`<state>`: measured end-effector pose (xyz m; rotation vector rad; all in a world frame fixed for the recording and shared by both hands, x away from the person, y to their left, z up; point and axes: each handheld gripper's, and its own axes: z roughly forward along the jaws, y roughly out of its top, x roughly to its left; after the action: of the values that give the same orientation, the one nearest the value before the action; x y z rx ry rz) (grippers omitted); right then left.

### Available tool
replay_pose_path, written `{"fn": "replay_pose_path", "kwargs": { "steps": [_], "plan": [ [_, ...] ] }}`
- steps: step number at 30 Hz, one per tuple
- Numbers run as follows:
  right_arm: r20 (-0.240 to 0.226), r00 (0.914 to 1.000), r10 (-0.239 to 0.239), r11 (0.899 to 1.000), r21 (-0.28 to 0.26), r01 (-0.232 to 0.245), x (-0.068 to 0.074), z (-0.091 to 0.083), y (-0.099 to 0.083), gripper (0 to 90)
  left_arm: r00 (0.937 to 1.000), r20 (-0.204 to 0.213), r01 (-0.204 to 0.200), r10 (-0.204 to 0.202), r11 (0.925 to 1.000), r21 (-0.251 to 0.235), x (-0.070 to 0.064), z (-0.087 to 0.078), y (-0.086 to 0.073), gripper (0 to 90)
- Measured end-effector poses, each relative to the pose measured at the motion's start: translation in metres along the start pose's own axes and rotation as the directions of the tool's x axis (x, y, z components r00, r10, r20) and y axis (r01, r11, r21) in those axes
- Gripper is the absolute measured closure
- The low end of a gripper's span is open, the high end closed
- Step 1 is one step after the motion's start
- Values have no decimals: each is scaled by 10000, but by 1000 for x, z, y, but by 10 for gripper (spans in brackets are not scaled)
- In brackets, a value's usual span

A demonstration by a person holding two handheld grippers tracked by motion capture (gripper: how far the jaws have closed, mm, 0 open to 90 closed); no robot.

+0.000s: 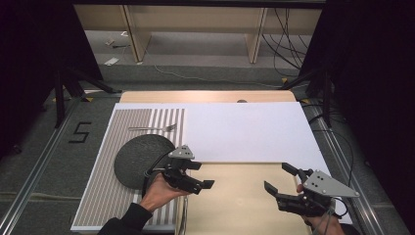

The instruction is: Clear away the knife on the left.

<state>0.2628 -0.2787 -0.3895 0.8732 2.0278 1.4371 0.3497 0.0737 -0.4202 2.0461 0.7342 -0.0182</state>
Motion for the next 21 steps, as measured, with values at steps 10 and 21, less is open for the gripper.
{"fn": "replay_pose_path", "kwargs": {
  "steps": [10, 21],
  "plan": [
    [-1, 10000, -3, 10000, -1, 3, 0, 0, 0, 217, 9998, -155, -120, 114, 9993, -365, -1, -8, -3, 178],
    [13, 10000, -3, 10000, -19, 3, 0, 0, 0, 218, 9995, -265, -212, 182, 9926, -1198, 0, -25, -9, 168]
  ]
}}
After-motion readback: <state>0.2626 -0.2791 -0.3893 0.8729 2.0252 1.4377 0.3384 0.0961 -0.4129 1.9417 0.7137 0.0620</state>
